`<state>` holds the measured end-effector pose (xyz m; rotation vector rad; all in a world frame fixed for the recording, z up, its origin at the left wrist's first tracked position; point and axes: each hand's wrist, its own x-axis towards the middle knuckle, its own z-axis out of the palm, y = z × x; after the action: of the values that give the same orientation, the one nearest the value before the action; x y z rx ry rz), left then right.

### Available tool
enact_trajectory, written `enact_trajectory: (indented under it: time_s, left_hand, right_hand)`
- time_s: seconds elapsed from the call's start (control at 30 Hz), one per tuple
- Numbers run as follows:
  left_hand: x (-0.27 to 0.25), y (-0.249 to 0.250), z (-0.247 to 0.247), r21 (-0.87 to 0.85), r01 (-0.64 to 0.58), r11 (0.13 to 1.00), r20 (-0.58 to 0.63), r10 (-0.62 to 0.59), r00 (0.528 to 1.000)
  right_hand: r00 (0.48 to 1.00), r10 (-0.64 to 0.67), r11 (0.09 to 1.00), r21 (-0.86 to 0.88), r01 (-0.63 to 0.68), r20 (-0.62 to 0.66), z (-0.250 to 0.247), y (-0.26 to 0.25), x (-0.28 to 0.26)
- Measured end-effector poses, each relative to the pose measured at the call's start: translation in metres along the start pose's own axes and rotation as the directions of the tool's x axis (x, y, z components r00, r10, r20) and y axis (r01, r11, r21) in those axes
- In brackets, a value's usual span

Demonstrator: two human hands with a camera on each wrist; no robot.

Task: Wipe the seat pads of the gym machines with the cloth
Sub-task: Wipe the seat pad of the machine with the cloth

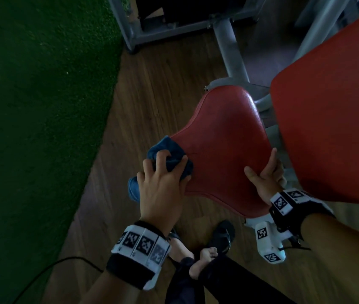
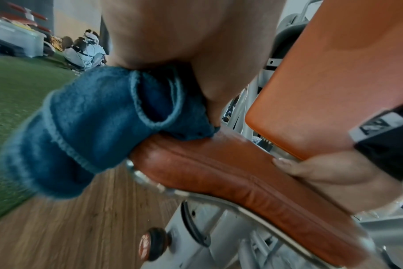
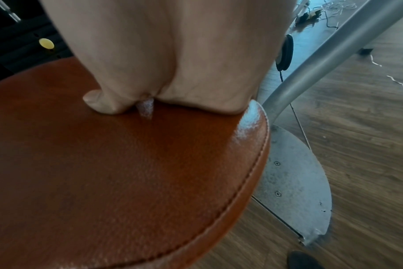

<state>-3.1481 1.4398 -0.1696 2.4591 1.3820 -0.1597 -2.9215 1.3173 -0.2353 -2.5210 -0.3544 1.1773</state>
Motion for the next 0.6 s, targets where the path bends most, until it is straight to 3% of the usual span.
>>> enact_trajectory:
  time_s: [0.13, 0.33, 0.5, 0.6]
  left_hand:
    - [0.013, 0.005, 0.000, 0.001, 0.003, 1.000, -0.012, -0.003, 1.000]
    - [-0.009, 0.004, 0.003, -0.002, -0.012, 1.000, 0.020, 0.012, 1.000]
    - [0.015, 0.007, 0.003, 0.017, -0.009, 1.000, 0.068, 0.007, 0.998]
    - [0.010, 0.009, 0.006, 0.050, -0.040, 0.998, 0.036, 0.039, 0.999]
  right_hand:
    - [1.000, -0.002, 1.000, -0.001, 0.002, -0.019, 0.001, -0.003, -0.002]
    - [1.000, 0.015, 1.000, -0.018, -0.016, -0.024, 0.001, -0.003, -0.002]
    - [0.999, 0.042, 0.999, -0.030, -0.042, -0.007, -0.001, -0.003, -0.001]
    - [0.999, 0.035, 0.999, -0.027, -0.035, -0.004, -0.001, -0.002, -0.001]
